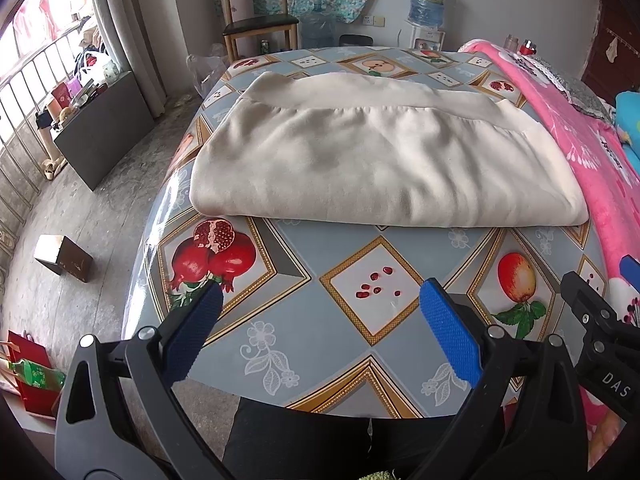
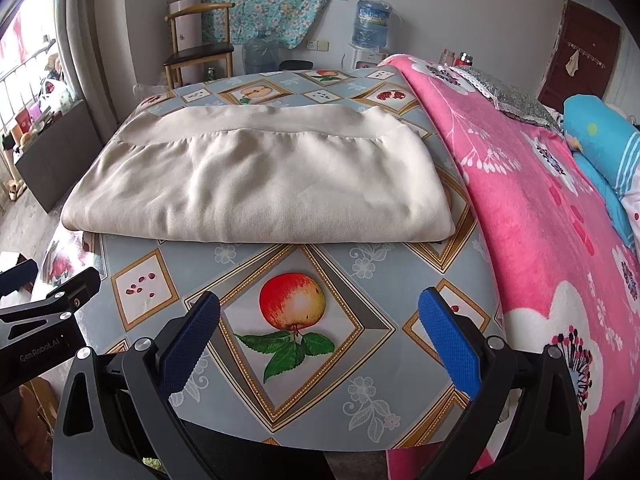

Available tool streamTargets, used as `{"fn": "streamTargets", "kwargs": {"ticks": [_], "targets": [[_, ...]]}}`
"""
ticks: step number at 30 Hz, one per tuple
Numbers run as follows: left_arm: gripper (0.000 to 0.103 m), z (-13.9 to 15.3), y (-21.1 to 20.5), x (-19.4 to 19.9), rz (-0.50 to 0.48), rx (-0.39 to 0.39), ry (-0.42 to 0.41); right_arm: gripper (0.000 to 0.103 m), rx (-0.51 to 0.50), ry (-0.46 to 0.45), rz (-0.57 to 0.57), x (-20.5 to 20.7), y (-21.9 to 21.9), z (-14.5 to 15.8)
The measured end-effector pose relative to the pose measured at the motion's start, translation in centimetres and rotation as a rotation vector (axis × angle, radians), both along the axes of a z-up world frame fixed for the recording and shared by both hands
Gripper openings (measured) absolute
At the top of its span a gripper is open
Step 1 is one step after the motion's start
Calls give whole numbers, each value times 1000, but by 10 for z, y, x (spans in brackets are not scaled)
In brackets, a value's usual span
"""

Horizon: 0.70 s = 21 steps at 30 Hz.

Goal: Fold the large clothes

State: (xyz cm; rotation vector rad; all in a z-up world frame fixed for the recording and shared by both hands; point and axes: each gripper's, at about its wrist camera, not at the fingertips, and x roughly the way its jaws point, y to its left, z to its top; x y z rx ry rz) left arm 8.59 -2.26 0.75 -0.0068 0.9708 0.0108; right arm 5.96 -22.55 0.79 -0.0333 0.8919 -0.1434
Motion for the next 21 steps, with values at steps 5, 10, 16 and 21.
{"fn": "streamTargets", "kwargs": {"ticks": [5,10,16,21], "targets": [[95,1,-1,0,5,8,6,97,0,1,-1,0,1,0],[95,1,-1,1,11,23,18,97,-1,3,0,0,1,0],[95,-2,-2,2,15,26,39,97,-7,9,5,2,-2,0],[95,-3,-2,2,15,25,40,97,-7,11,5,2,-1,-1]]}}
